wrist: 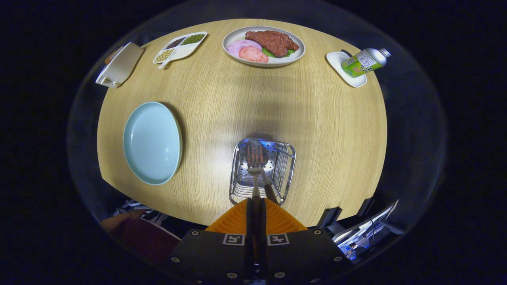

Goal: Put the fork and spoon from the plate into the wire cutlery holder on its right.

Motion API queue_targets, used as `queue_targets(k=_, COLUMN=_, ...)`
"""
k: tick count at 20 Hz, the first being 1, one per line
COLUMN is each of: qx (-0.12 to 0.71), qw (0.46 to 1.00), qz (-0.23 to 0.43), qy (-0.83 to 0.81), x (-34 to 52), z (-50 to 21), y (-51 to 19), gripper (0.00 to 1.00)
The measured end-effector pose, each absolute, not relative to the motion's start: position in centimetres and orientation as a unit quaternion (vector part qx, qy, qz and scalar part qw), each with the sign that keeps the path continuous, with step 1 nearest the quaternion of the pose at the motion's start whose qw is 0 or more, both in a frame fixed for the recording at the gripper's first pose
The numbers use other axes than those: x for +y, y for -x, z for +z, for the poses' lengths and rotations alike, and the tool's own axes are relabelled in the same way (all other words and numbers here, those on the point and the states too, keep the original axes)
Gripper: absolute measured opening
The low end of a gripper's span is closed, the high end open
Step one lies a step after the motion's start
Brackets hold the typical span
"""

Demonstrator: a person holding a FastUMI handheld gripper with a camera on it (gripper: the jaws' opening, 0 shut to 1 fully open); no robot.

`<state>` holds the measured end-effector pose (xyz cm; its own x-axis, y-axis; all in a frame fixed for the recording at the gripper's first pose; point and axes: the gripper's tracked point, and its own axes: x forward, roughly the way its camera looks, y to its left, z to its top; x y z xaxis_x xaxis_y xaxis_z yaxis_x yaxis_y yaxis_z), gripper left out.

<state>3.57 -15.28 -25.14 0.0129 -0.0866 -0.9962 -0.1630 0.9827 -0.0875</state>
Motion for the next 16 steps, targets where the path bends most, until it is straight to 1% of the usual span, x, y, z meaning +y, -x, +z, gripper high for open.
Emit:
queue_targets(k=1, qx=0.703, qw=0.706, qz=0.028, qy=0.081, x=-15.0, z=-25.4, y=-3.8, gripper=0.06)
queue_targets(k=3, qx=0.698, qw=0.71, qz=0.034, qy=0.081, x=-14.7, z=-25.5, y=-4.0, gripper=0.09)
queue_targets(k=4, qx=0.691, qw=0.717, qz=0.037, qy=0.084, x=-14.7, z=-25.2, y=-4.2, gripper=0.13)
queue_targets(k=5, qx=0.684, qw=0.724, qz=0.039, qy=0.081, x=-14.5, z=-24.7, y=-4.3, gripper=0.13)
queue_targets(k=6, qx=0.674, qw=0.734, qz=0.042, qy=0.073, x=-14.2, z=-24.2, y=-4.6, gripper=0.18)
queue_targets(k=7, qx=0.661, qw=0.746, qz=0.045, qy=0.066, x=-13.9, z=-23.5, y=-5.0, gripper=0.26)
queue_targets(k=9, qx=0.624, qw=0.778, qz=0.049, qy=0.059, x=-13.7, z=-21.5, y=-6.1, gripper=0.6)
queue_targets(k=10, qx=0.604, qw=0.794, qz=0.047, qy=0.054, x=-13.6, z=-20.5, y=-6.7, gripper=0.81)
queue_targets(k=11, qx=0.581, qw=0.811, qz=0.049, qy=0.048, x=-13.4, z=-19.6, y=-7.3, gripper=0.92)
queue_targets(k=12, qx=0.555, qw=0.829, qz=0.048, qy=0.045, x=-13.4, z=-18.0, y=-7.9, gripper=1.0)
queue_targets(k=16, qx=0.44, qw=0.896, qz=0.05, qy=0.011, x=-13.3, z=-11.9, y=-9.2, gripper=1.0)
